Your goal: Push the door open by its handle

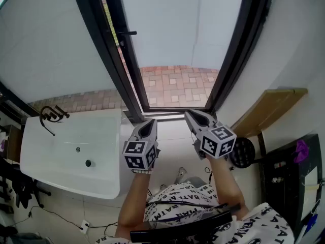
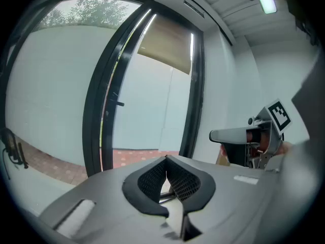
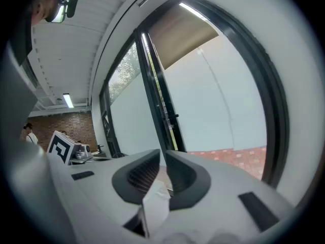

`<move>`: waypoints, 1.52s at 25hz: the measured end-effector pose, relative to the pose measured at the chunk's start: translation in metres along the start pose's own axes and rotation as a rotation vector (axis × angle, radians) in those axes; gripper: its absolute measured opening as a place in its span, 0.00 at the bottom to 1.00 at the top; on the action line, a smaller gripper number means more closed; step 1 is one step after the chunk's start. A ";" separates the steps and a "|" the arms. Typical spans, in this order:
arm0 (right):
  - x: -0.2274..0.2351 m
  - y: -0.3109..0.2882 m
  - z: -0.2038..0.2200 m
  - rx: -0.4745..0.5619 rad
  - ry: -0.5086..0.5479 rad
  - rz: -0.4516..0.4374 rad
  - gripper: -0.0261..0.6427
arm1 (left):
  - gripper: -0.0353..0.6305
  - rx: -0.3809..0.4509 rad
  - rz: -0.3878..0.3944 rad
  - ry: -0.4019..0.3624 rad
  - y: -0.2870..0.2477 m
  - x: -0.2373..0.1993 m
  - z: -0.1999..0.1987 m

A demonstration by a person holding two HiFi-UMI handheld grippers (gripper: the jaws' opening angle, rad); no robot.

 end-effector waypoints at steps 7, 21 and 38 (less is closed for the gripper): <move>0.022 -0.031 -0.027 -0.059 0.096 -0.150 0.36 | 0.03 0.010 -0.051 0.013 -0.033 -0.008 -0.018; 0.041 -0.111 -0.095 -0.186 0.342 -0.387 0.37 | 0.03 0.042 -0.136 0.076 -0.073 -0.021 -0.043; 0.065 -0.309 -0.216 -0.314 0.607 -0.386 0.36 | 0.03 0.072 -0.164 0.142 -0.156 -0.120 -0.088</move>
Point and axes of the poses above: the fingertips, and each gripper's own axes: y backward along the fingers, x to its right, z out of its underside, the point moved 1 cm from there along y, backward along the fingers, and after that the axes turned 9 degrees about -x, right-handed, at the moved point
